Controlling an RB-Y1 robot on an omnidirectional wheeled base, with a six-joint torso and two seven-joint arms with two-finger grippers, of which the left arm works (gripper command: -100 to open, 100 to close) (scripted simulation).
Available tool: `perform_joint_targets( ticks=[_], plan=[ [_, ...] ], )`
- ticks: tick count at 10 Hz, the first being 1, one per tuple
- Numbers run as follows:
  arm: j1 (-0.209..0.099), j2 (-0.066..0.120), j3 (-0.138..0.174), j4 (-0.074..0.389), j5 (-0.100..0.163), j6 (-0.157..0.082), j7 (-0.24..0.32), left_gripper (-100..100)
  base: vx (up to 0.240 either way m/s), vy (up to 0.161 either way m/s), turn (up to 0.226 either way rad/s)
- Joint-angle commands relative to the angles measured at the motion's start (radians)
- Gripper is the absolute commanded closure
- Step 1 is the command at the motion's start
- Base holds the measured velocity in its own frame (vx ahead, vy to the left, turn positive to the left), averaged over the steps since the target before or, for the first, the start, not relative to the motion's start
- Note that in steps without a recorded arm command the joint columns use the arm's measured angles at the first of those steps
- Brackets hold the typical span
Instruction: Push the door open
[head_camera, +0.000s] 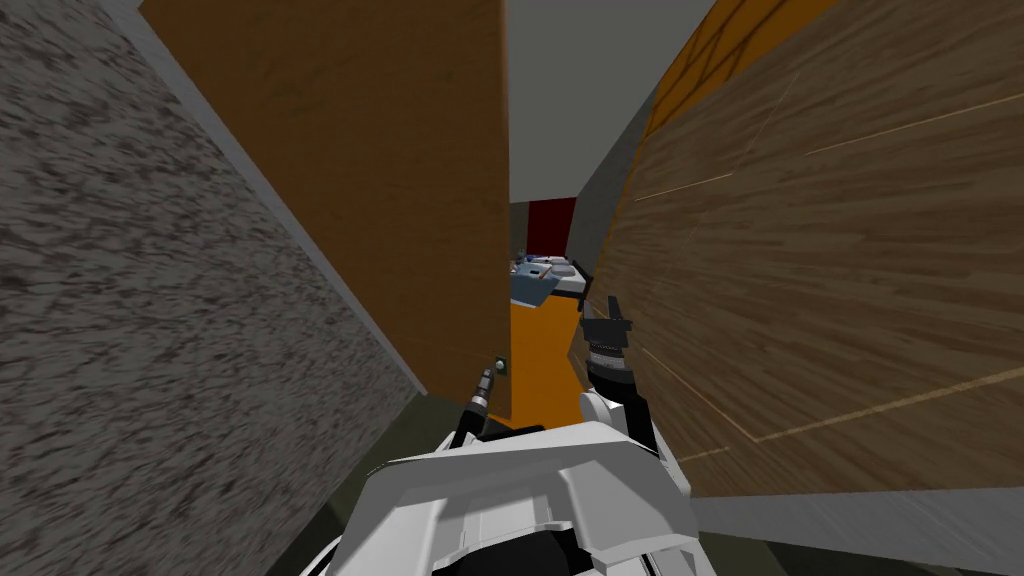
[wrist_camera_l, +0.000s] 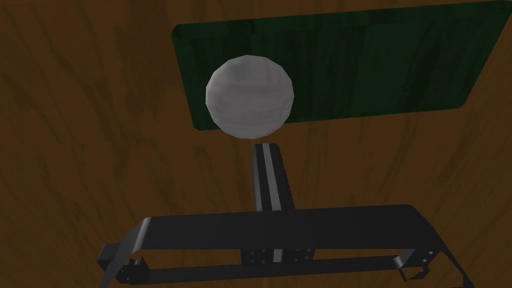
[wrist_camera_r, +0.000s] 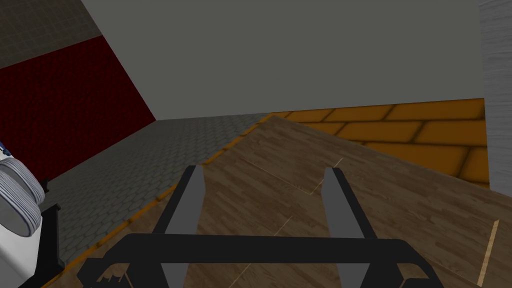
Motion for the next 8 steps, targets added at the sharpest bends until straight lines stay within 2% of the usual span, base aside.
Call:
perform_joint_targets(
  ticks=[1, 3, 5, 6, 8],
  plan=[
    [0.002, 0.005, -0.004, -0.001, 0.000, 0.001, 0.001, -100, -0.151, 0.021, -0.003],
    [0.005, 0.007, -0.011, -0.009, 0.001, 0.006, 0.002, -100, -0.168, 0.053, 0.008],
    [0.009, 0.000, -0.018, -0.017, 0.002, 0.012, 0.003, -100, -0.202, 0.091, 0.014],
    [0.010, -0.007, -0.021, -0.021, 0.002, 0.015, 0.004, -100, -0.208, 0.065, 0.017],
    [0.014, -0.035, -0.029, -0.030, 0.003, 0.021, 0.005, -100, -0.209, 0.059, 0.015]
  ],
)
